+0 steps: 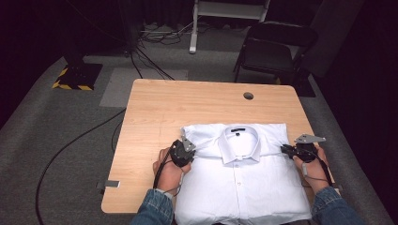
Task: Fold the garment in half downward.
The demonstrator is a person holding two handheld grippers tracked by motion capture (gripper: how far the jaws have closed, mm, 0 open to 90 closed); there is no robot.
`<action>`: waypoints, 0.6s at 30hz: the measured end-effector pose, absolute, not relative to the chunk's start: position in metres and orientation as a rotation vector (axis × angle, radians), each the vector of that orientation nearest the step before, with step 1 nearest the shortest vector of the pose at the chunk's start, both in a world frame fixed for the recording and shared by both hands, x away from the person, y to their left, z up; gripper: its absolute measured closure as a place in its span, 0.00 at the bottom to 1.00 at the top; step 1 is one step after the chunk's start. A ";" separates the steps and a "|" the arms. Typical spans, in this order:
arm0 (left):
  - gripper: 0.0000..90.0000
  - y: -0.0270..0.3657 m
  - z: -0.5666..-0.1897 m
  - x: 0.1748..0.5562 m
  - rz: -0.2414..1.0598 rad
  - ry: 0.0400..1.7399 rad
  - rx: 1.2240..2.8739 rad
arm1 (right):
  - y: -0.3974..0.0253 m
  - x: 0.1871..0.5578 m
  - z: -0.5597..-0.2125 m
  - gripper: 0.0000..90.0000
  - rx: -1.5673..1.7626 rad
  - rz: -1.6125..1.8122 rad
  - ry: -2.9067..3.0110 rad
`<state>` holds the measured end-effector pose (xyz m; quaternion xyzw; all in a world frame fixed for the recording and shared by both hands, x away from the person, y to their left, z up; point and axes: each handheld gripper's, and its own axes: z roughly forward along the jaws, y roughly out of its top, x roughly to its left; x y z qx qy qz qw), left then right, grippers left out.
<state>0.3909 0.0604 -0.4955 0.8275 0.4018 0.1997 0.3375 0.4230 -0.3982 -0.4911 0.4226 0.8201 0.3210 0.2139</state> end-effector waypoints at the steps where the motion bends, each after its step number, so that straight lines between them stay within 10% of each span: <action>1: 0.85 0.061 -0.495 0.394 0.517 1.047 2.157 | -0.399 0.426 -0.491 0.89 1.184 0.891 2.277; 10: 0.87 0.067 -0.463 0.389 0.545 1.038 2.059 | -0.400 0.416 -0.463 0.90 1.158 0.991 2.208; 18: 0.87 0.079 -0.433 0.303 0.545 0.929 2.041 | -0.418 0.337 -0.418 0.90 1.031 1.208 2.199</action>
